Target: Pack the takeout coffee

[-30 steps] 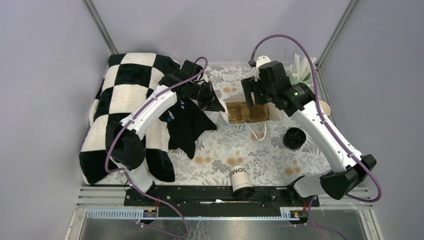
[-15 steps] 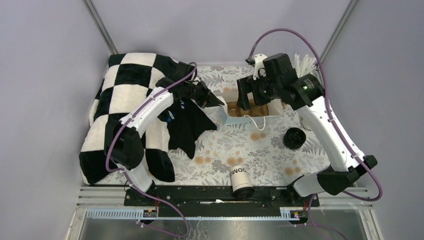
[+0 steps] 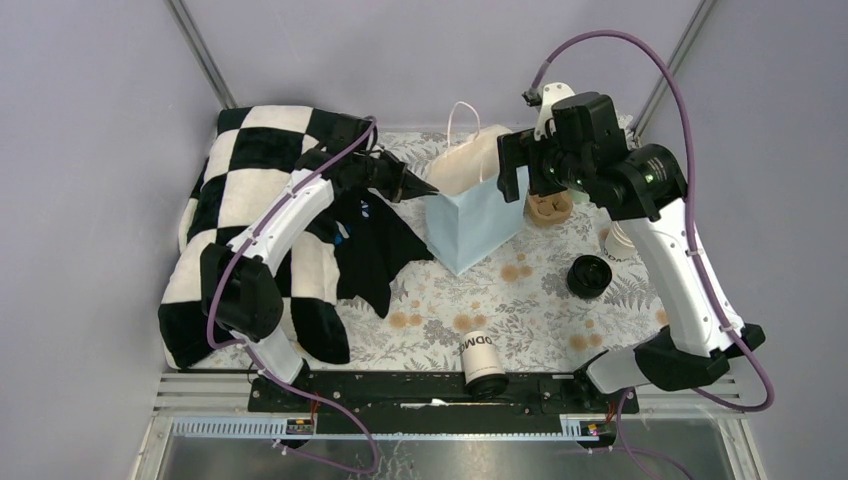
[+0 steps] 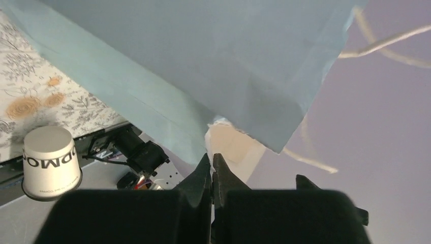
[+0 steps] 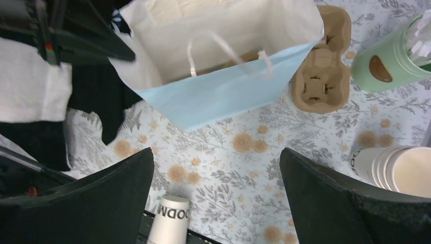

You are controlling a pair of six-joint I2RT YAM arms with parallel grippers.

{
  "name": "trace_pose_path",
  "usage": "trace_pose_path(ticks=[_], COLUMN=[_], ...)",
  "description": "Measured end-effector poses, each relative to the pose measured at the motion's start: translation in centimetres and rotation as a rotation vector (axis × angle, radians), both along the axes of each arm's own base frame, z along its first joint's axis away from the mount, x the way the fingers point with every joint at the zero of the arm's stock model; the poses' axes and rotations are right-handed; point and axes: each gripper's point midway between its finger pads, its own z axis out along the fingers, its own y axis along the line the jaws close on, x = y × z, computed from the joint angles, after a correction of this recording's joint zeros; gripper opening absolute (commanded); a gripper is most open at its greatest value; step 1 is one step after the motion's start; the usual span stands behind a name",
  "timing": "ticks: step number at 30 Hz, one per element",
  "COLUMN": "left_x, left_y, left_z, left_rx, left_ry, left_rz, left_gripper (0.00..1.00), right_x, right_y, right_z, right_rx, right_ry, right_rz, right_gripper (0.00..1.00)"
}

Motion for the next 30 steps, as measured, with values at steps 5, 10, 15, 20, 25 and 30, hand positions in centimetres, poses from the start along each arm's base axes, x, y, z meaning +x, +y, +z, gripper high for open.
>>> trace_pose_path(ticks=[5,10,15,20,25,30], left_x=[1.1,1.6,0.7,-2.4,-5.4,-6.5], left_y=[1.7,2.4,3.6,5.9,8.0,8.7], left_z=[-0.4,1.6,2.4,2.1,2.9,2.4], left_rx=[0.046,0.102,0.195,0.291,0.353,0.373], left_ry=[-0.048,-0.178,-0.326,-0.411,-0.496,-0.507], left_rz=[0.017,-0.024,-0.077,-0.109,-0.109,-0.109], left_gripper=[0.37,0.71,0.97,0.99,0.99,0.99], right_x=[-2.7,-7.5,-11.0,-15.4,-17.9,-18.5], right_y=[-1.6,-1.9,1.0,4.0,4.0,4.3], right_z=[-2.3,-6.7,-11.7,-18.7,-23.9,-26.6], right_rx=[-0.053,-0.019,0.024,-0.052,-0.089,-0.045], right_ry=[0.031,0.163,0.356,0.601,0.761,0.815], right_rz=[0.042,0.123,0.202,0.235,0.09,-0.029], right_gripper=[1.0,1.0,1.0,1.0,1.0,1.0])
